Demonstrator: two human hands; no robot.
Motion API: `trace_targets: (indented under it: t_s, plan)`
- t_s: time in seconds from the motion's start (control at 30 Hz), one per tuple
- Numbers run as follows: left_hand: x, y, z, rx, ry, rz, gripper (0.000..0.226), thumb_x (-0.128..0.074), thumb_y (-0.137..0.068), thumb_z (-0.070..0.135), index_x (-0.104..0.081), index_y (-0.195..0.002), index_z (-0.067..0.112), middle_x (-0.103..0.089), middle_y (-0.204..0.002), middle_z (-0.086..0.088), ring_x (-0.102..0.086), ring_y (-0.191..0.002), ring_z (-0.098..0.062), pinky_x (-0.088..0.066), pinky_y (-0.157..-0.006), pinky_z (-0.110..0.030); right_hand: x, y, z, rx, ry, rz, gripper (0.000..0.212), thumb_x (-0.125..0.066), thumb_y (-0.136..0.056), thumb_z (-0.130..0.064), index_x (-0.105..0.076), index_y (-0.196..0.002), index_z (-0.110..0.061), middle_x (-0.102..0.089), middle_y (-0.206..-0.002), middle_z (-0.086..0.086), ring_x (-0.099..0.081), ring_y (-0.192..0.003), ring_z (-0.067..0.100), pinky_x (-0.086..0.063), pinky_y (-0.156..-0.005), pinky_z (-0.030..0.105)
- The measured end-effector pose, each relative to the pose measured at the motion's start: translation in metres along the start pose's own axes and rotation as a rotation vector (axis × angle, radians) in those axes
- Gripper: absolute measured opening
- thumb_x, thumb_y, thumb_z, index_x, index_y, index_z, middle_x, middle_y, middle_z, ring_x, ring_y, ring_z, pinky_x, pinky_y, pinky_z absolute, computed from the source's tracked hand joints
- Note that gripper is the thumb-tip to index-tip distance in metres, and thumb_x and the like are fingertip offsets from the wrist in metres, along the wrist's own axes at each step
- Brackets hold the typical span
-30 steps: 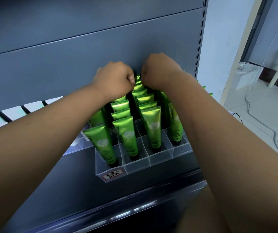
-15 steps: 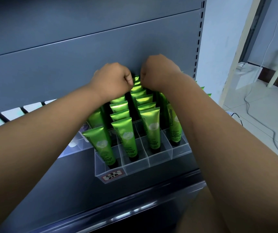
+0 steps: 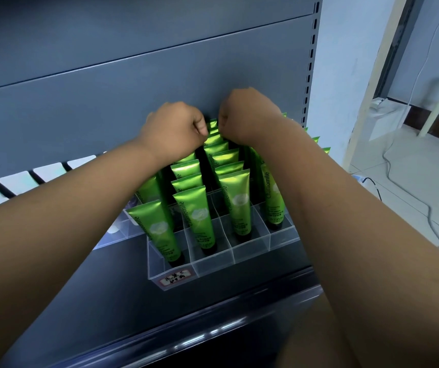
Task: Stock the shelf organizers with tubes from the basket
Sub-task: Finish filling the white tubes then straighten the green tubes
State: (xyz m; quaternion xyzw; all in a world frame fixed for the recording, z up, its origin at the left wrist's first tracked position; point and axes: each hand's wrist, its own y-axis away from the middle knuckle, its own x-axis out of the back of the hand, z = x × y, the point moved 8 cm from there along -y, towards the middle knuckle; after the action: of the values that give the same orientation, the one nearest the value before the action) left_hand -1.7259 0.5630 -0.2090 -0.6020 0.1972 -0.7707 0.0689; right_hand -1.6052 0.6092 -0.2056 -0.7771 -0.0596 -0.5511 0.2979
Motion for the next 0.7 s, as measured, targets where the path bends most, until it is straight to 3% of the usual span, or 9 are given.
trace_targets:
  t_s: [0.27, 0.4, 0.7]
  plan:
    - [-0.0026, -0.0029, 0.0029, -0.020, 0.013, 0.001, 0.012, -0.058, -0.070, 0.034, -0.060, -0.062, 0.042, -0.060, -0.068, 0.025, -0.070, -0.089, -0.023, -0.057, -0.086, -0.047, 0.0018, 0.0002, 0.0068, -0.034, -0.009, 0.011, 0.022, -0.057, -0.086, -0.017, -0.074, -0.100, -0.018, -0.064, -0.096, 0.006, -0.059, -0.091, 0.029, -0.042, -0.071, 0.030]
    - [-0.0026, -0.0038, 0.0050, -0.043, -0.012, 0.018, 0.009, -0.056, -0.070, 0.033, -0.063, -0.067, 0.039, -0.063, -0.071, 0.018, -0.070, -0.088, -0.024, -0.057, -0.086, -0.047, 0.0013, -0.0022, 0.0087, -0.031, -0.003, 0.008, 0.017, -0.057, -0.085, -0.017, -0.072, -0.094, -0.019, -0.053, -0.086, 0.002, -0.050, -0.081, 0.026, -0.040, -0.070, 0.030]
    - [-0.0019, -0.0021, -0.0001, -0.025, 0.005, 0.023, 0.012, -0.056, -0.070, 0.033, -0.061, -0.063, 0.042, -0.062, -0.070, 0.022, -0.070, -0.089, -0.022, -0.056, -0.086, -0.047, -0.0007, -0.0020, 0.0084, -0.013, -0.018, -0.004, 0.015, -0.057, -0.082, -0.015, -0.071, -0.086, -0.019, -0.056, -0.081, 0.002, -0.052, -0.080, 0.025, -0.042, -0.070, 0.029]
